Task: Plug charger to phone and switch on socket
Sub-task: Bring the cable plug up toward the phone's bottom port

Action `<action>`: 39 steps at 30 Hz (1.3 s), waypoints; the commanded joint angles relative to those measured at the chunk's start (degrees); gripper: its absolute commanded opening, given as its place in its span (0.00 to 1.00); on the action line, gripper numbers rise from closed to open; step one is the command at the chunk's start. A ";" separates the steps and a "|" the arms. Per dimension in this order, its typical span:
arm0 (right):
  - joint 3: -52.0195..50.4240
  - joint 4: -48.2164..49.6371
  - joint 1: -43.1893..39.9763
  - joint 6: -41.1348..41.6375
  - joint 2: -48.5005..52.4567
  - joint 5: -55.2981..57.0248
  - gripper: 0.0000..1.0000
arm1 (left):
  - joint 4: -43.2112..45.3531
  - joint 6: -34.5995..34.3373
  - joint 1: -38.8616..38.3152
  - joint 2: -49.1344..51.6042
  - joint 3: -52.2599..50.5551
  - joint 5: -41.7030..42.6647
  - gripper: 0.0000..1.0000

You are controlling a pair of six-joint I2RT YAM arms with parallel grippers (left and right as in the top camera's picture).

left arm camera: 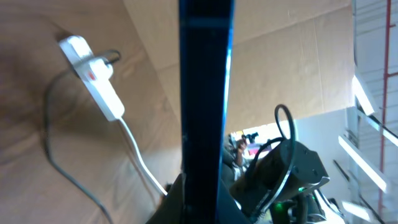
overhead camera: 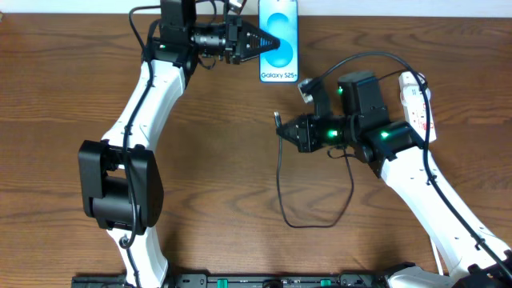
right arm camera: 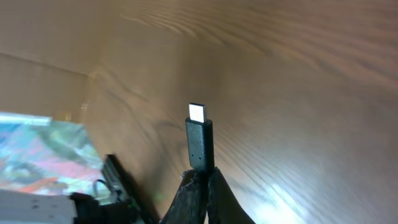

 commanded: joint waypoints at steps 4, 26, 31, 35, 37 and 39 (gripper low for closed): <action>0.44 2.89 -2.56 1.03 0.07 -5.73 0.01 | 1.29 -2.84 -0.22 -1.70 0.79 1.68 0.07; 0.55 2.36 1.09 4.55 -1.31 10.91 0.01 | -11.43 11.85 -0.52 -1.70 0.79 -12.02 0.07; 0.55 2.82 1.09 4.55 -1.31 12.31 0.01 | -11.43 12.37 -0.74 -1.70 0.79 -11.96 0.07; 0.55 4.42 1.09 4.59 -1.31 12.31 0.01 | -11.43 12.55 -1.25 -1.70 0.76 -11.85 0.07; 0.55 4.83 1.09 4.59 -1.31 12.72 0.01 | -11.43 12.55 -1.51 -1.70 0.79 -11.85 0.07; 0.55 4.92 1.09 4.59 -1.31 13.97 0.01 | -11.43 12.55 -1.64 -1.70 0.76 -11.85 0.07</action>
